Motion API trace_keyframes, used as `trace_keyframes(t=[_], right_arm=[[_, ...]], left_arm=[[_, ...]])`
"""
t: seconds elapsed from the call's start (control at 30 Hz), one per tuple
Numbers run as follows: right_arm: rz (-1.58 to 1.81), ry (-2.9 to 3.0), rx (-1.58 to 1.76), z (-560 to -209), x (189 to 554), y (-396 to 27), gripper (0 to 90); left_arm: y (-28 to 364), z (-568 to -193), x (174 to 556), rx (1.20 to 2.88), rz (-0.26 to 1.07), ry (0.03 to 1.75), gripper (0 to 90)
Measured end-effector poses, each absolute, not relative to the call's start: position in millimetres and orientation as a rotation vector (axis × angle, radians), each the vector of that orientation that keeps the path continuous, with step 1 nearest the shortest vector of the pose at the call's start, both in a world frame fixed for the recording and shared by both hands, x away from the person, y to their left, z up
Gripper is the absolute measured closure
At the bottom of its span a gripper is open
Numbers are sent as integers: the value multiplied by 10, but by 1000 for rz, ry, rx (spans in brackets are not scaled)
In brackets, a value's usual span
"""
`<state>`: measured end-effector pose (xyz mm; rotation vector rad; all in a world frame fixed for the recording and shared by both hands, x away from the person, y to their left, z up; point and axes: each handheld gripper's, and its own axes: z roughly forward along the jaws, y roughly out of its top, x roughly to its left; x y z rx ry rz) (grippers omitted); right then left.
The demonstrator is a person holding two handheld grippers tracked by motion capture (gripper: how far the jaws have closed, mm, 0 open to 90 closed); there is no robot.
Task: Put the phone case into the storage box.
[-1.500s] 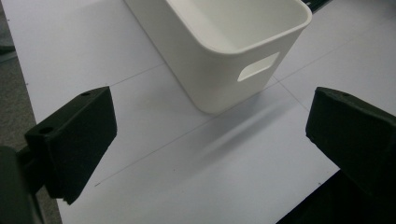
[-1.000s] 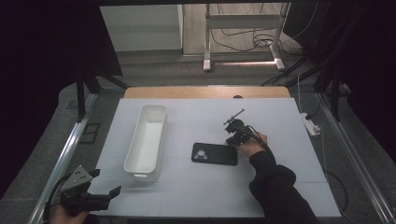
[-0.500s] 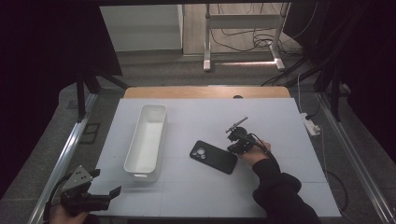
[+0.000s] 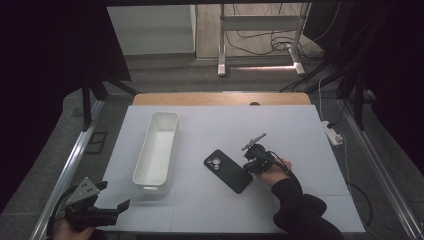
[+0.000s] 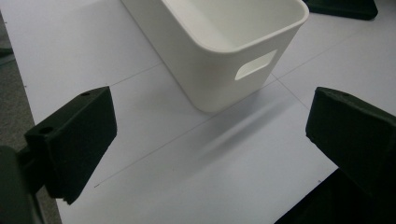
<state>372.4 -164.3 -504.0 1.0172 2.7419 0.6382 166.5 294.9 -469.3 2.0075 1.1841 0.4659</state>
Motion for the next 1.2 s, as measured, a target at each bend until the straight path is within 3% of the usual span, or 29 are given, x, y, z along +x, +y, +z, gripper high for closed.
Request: trace_keyframes(t=[0.77, 0.97, 1.2], right_arm=[[672, 2748, 1005, -4973, 3565, -1624, 865], [740, 2699, 1028, -4853, 3554, -1679, 758], [758, 2656, 1042, -4705, 3528, -1720, 519]], left_arm=[[2948, -4695, 1668, 2006, 463, 1187, 28], [2947, -4695, 1670, 2008, 465, 1186, 29], [2943, -4695, 1671, 2012, 467, 1186, 28]])
